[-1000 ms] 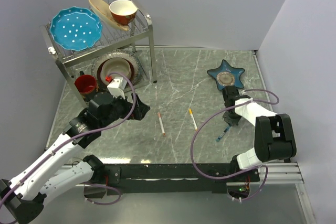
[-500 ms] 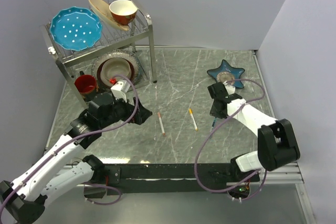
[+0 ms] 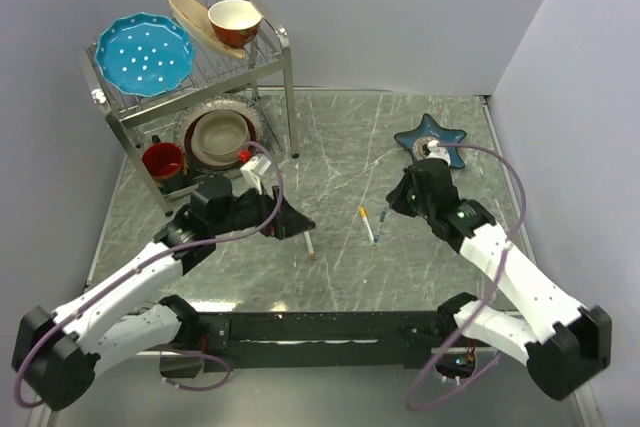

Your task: Insert the pens into the pen caps

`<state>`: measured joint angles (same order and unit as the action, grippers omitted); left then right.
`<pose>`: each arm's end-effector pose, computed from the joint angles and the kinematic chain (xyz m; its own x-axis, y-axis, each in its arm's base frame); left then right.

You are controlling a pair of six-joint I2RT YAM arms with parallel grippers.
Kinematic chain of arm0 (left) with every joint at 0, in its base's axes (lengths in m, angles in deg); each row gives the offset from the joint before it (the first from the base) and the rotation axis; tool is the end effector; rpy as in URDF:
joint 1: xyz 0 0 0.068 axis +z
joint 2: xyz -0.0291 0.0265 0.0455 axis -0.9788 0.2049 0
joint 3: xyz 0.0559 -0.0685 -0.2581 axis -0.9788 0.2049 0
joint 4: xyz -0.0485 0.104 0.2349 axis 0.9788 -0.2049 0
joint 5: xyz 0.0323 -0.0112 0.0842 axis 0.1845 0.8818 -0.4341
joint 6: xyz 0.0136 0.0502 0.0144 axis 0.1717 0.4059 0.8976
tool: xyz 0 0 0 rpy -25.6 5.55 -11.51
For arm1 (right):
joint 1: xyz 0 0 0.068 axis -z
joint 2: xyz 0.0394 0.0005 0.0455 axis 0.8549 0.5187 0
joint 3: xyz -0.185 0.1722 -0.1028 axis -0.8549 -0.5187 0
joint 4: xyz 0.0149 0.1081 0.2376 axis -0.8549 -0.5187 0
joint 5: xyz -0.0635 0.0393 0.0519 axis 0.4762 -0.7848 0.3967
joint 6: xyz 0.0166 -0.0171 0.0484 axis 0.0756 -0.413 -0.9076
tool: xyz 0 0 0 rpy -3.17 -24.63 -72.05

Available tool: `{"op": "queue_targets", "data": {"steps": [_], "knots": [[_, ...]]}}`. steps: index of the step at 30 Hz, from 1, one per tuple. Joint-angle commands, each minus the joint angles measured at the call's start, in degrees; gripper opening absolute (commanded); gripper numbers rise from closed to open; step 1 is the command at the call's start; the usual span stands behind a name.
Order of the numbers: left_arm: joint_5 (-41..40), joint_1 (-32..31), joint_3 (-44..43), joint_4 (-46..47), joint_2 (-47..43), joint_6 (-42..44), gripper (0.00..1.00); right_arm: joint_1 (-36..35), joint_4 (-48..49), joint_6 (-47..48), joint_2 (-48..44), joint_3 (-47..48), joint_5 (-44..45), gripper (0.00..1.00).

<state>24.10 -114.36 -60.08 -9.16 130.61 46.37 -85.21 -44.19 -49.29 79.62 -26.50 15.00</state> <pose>0.1623 -0.1400 0.2874 -0.7475 -0.1636 -0.6438 0.5342 0.4281 -0.7290 0.1936 0.0919 0.2838 -0.6481 0.3468 -0.6780 0.0348 0.9029 0.4285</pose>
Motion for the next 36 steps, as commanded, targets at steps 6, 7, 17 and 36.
{"op": "queue_targets", "data": {"steps": [6,7,17,36], "knots": [[12.3,-1.0,-0.3,20.1,7.3,-8.4,0.75,-7.8,20.7,-7.9,-5.5,-1.5,-14.0,0.00],[11.7,-1.3,-0.7,20.5,7.1,-7.8,0.74,-8.5,21.7,-8.9,-5.4,-1.5,-14.0,0.00],[6.0,-4.5,-5.7,13.7,10.0,-3.1,0.67,-12.7,26.5,-10.1,-6.6,-0.2,-13.2,0.00],[-0.5,-5.6,-8.7,4.9,7.5,1.4,0.01,-15.1,28.3,-2.9,-6.5,1.3,-9.8,0.48]]}}
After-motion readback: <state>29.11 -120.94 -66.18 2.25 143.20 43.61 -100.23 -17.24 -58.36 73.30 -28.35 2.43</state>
